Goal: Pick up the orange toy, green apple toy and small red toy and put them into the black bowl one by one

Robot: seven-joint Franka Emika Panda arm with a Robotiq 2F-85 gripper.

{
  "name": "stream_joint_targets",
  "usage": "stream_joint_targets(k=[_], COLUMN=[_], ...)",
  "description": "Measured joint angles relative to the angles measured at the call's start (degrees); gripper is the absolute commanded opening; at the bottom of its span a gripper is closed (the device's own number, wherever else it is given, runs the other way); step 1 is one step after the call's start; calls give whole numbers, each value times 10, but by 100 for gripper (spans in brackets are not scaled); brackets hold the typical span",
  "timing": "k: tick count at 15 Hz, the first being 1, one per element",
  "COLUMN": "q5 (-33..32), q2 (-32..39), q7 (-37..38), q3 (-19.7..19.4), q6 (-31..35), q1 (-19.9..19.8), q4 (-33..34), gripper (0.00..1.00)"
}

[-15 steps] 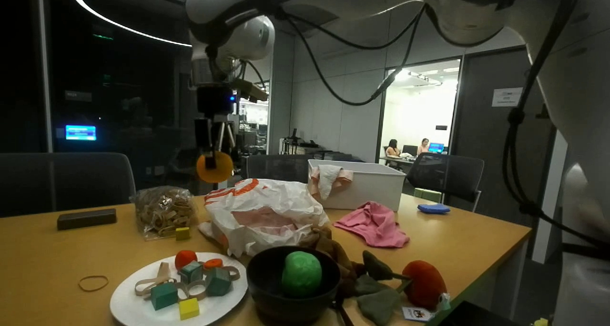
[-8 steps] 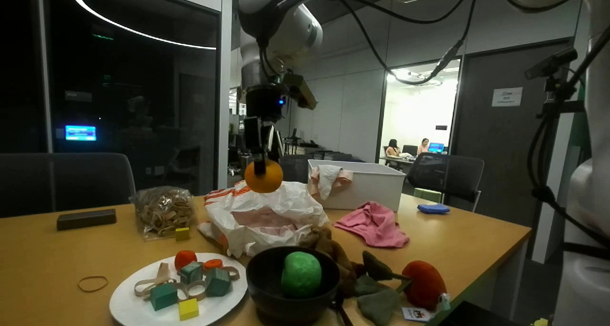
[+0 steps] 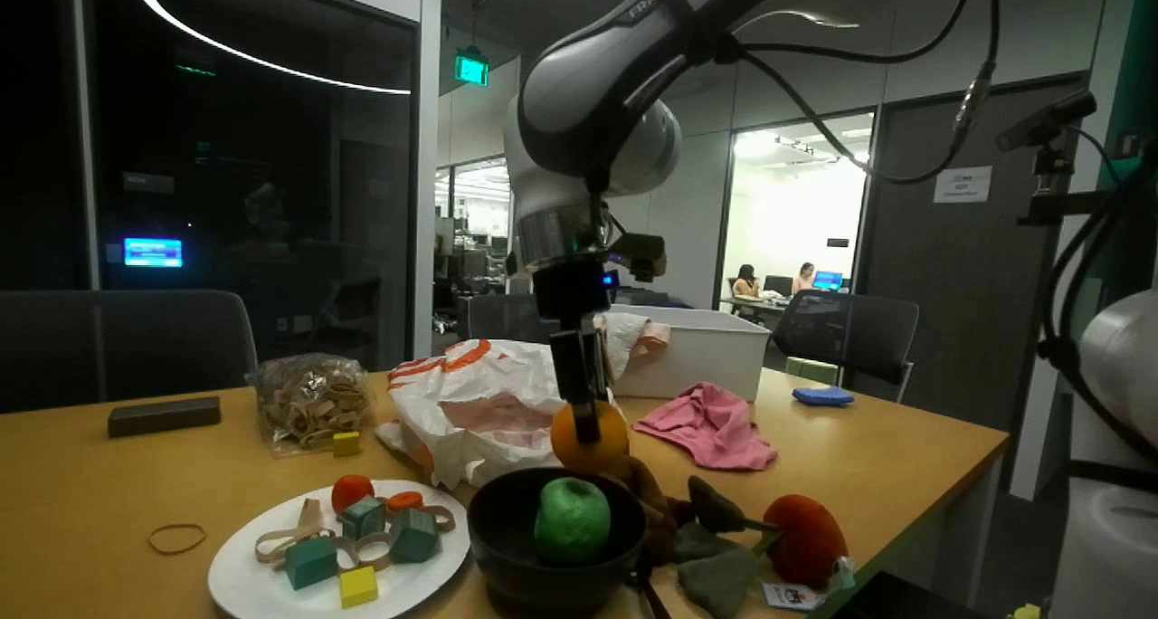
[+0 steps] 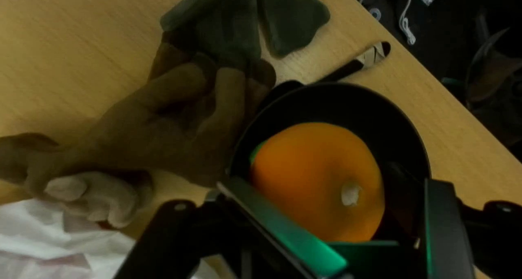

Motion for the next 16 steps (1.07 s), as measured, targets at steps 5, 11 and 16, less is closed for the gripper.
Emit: stream_joint_targets(k=[5, 11, 16], q5=[-36, -36, -34], q2=[-19, -34, -34], q7=[-43, -81, -97], q3=[4, 5, 5], q6=[53, 116, 116], q1=[20, 43, 46], q4=[-57, -68, -75], gripper=[55, 55, 55])
